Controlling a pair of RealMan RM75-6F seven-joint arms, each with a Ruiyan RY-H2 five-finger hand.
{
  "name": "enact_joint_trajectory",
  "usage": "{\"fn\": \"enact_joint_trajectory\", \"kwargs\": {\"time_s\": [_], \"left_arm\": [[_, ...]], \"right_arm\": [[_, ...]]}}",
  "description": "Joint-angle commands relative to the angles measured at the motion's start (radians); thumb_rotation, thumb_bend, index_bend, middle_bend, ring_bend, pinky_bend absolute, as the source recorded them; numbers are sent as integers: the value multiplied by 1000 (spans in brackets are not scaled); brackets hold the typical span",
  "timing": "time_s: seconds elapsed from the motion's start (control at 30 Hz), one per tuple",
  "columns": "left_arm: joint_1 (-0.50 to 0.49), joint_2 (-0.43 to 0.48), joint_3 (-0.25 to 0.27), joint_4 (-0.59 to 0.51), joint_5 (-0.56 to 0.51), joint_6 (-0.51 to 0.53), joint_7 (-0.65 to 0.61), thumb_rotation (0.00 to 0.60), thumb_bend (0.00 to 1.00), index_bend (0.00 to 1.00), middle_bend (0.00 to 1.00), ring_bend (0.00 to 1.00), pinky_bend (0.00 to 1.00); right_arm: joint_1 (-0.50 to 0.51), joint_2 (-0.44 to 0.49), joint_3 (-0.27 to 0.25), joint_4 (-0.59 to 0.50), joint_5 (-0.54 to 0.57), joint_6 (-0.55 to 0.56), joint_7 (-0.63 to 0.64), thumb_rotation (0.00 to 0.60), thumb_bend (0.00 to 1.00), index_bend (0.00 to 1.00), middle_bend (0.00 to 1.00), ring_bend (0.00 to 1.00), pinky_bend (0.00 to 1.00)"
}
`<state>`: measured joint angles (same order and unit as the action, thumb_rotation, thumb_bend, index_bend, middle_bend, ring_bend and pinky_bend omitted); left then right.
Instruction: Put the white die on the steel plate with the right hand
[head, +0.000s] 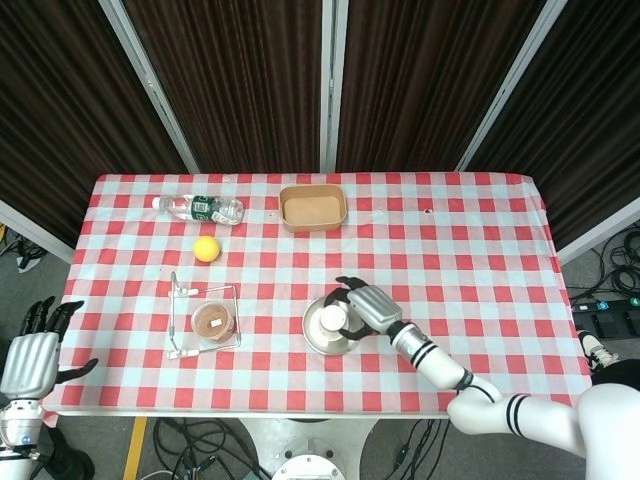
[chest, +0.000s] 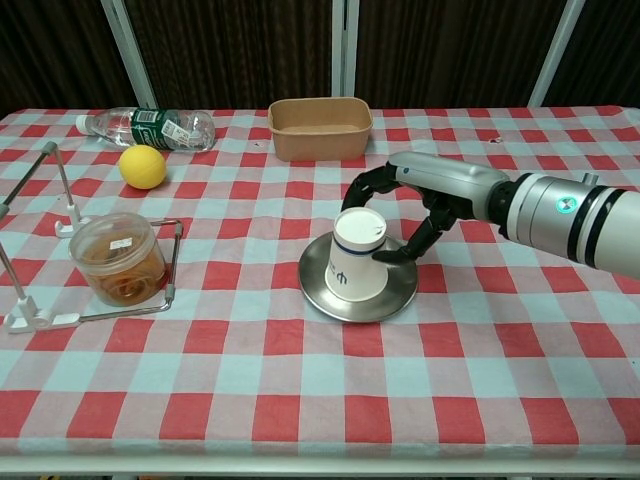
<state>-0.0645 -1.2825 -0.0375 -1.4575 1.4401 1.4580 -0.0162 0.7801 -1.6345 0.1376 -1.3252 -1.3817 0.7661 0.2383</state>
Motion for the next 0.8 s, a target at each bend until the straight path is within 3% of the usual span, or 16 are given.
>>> {"fn": "enact_joint_trajectory", "kwargs": {"time_s": [0.03,0.17,0.37,0.63,0.8], "left_arm": [[0,-1,0,2,0,1,-3,600,74,162,159,21,20],[3,-2,0,5,-1,2,-7,600,74,162,159,21,20],[0,-3,0,4,1,-2,0,600,75,162,159,21,20],[5,0,0,0,-3,0,-1,600,74,162,159,21,20],[5,-2,0,0,-5,-2,2,600,74,163,159,21,21]], "right_arm": [[7,-28,10,48,27,-1,-28,600,305,554,293,62,91],[-2,-30,8,37,15,26,-9,600,305,555,292,61,91],[-4,14,-39,-43,-62,33,38,600,306,554,300,62,91],[2,-25,10,40,26,29,-6,600,306,555,297,62,91],[7,22,-39,-34,-57,19,47,600,305,556,298,62,91]]}}
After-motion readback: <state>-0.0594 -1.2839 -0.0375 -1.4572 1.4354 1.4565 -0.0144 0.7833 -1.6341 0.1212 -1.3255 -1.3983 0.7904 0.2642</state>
